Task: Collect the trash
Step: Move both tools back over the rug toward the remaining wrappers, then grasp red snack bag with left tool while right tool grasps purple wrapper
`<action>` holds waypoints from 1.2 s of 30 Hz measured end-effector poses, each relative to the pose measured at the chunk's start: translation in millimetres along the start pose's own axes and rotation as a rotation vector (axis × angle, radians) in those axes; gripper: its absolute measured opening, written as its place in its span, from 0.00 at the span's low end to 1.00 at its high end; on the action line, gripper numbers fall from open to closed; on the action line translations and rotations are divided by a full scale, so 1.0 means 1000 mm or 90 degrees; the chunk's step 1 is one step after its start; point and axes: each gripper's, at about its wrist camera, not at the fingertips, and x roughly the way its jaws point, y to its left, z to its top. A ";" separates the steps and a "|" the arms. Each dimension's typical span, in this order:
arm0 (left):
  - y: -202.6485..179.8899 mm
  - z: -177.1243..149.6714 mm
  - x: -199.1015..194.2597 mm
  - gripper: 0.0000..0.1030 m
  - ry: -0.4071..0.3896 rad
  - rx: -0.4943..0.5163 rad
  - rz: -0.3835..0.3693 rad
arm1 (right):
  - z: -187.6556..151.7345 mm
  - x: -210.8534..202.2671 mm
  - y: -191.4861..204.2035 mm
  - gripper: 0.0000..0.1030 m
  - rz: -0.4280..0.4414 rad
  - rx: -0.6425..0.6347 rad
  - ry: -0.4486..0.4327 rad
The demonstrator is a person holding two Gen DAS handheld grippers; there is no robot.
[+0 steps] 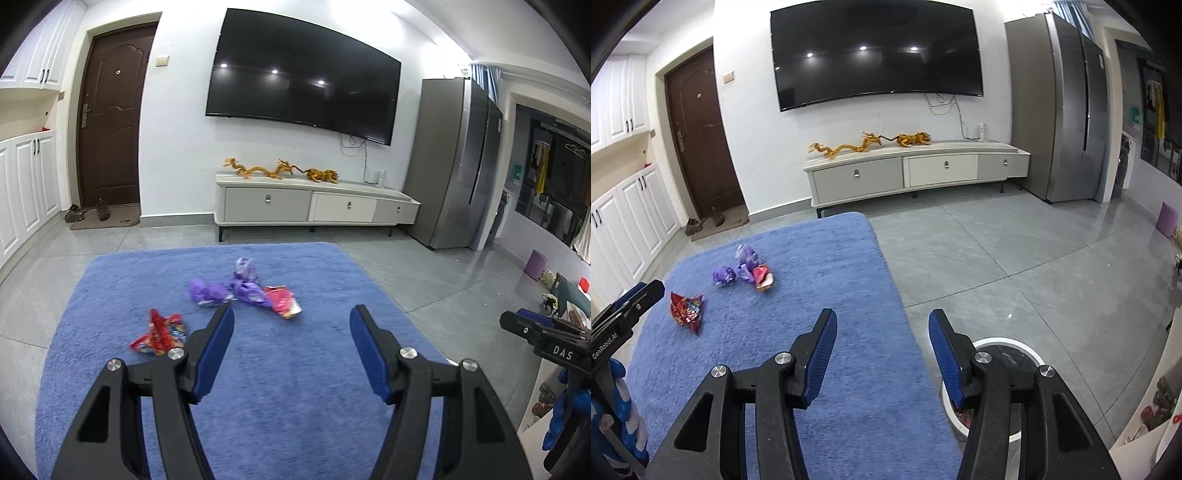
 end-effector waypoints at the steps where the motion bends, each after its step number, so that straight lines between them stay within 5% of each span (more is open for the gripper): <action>1: 0.006 -0.001 -0.001 0.62 0.001 -0.002 0.003 | 0.000 0.001 0.005 0.48 0.001 -0.004 0.001; 14: 0.091 -0.026 0.001 0.62 0.015 -0.059 0.052 | 0.007 0.033 0.060 0.48 0.071 -0.051 0.030; 22: 0.136 -0.040 0.024 0.64 0.055 -0.084 0.081 | 0.019 0.092 0.115 0.48 0.176 -0.110 0.061; 36: 0.151 -0.035 0.098 0.64 0.125 -0.083 0.072 | 0.038 0.199 0.219 0.48 0.374 -0.181 0.121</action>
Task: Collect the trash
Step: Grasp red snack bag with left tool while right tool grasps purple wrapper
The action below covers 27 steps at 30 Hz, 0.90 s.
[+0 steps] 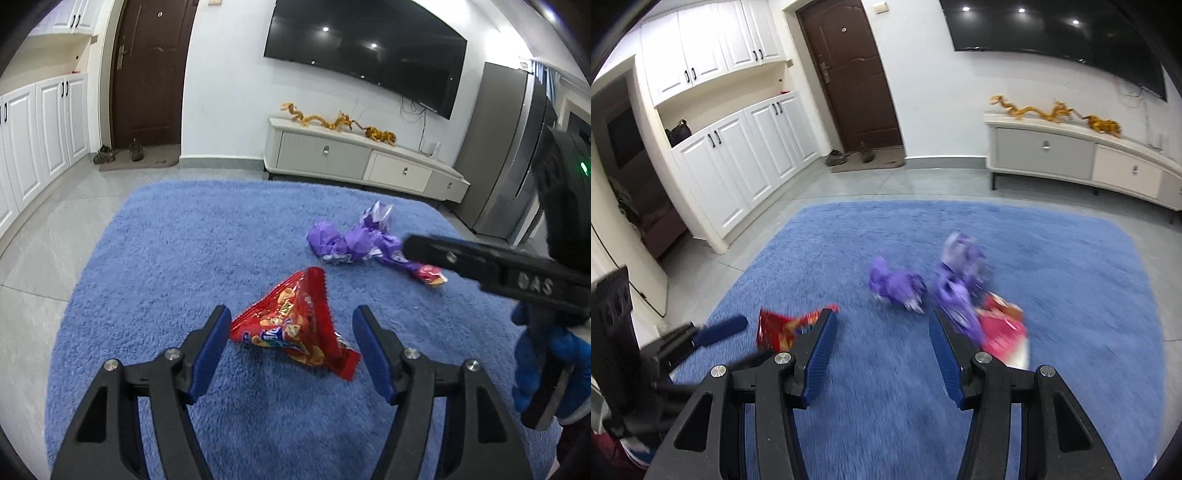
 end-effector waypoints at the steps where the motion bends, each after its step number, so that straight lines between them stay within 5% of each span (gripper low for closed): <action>1: 0.003 -0.001 0.004 0.64 0.005 -0.003 0.003 | 0.003 0.006 -0.001 0.48 0.007 0.000 0.002; 10: 0.011 -0.008 0.028 0.63 0.047 -0.013 0.009 | 0.019 0.056 -0.008 0.49 0.017 -0.018 0.022; 22: 0.021 -0.007 0.035 0.42 0.069 -0.055 -0.018 | 0.017 0.084 0.002 0.50 -0.006 -0.060 0.056; 27: 0.027 -0.009 0.030 0.40 0.068 -0.062 -0.020 | 0.016 0.093 -0.001 0.33 -0.034 -0.053 0.065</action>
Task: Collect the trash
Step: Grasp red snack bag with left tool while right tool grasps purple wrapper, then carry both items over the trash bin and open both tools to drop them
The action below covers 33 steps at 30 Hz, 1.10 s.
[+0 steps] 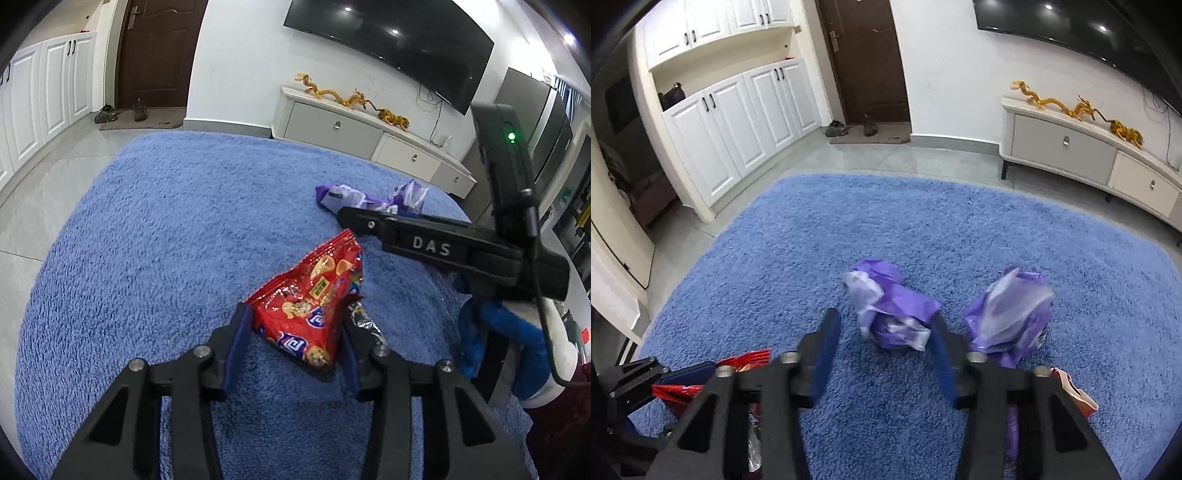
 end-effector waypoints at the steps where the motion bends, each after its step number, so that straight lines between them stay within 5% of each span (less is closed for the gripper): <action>1: 0.000 0.000 0.000 0.40 0.000 -0.001 0.000 | 0.000 0.000 -0.001 0.33 -0.001 0.001 -0.001; 16: 0.007 0.001 -0.012 0.25 -0.017 0.007 -0.009 | -0.031 -0.066 -0.005 0.31 0.016 0.038 -0.059; 33: -0.029 -0.024 -0.084 0.19 -0.073 0.052 -0.021 | -0.119 -0.188 -0.034 0.31 -0.038 0.125 -0.112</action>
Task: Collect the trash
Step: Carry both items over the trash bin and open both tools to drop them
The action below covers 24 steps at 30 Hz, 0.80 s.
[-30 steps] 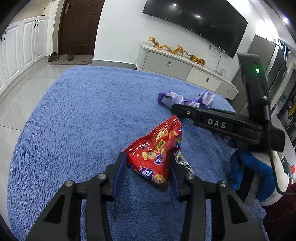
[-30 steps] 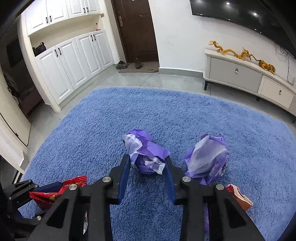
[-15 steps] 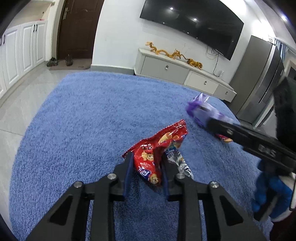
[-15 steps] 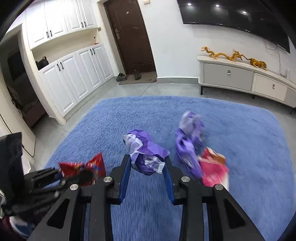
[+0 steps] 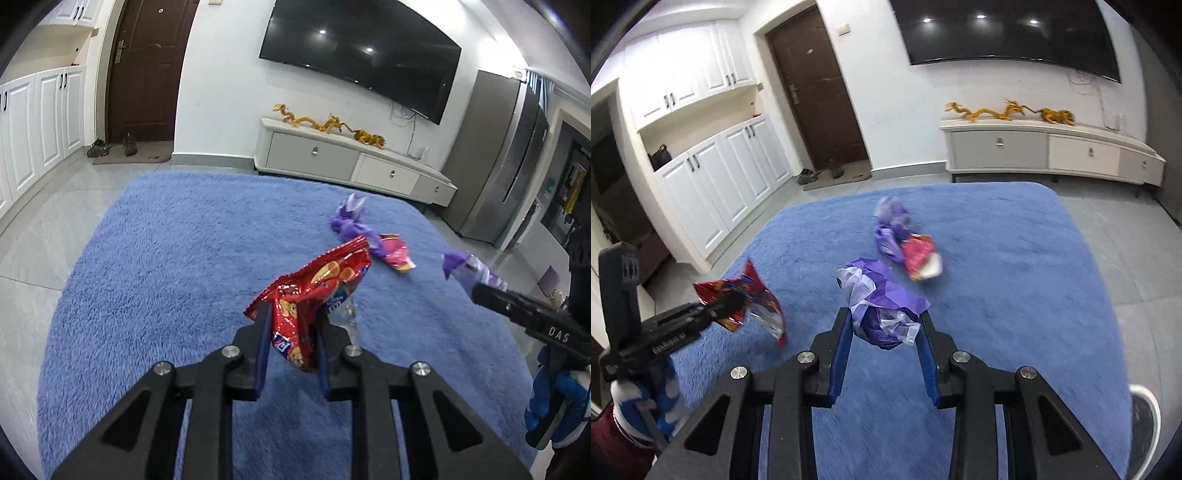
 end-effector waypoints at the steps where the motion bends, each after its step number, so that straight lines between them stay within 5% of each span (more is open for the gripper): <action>1: -0.003 0.000 -0.005 0.19 -0.002 0.002 -0.004 | -0.003 -0.008 -0.005 0.31 -0.005 0.007 -0.005; 13: -0.087 0.007 -0.027 0.19 -0.008 0.081 -0.061 | -0.038 -0.094 -0.068 0.31 -0.086 0.082 -0.083; 24: -0.232 0.008 0.011 0.19 0.065 0.201 -0.184 | -0.094 -0.159 -0.171 0.31 -0.222 0.212 -0.112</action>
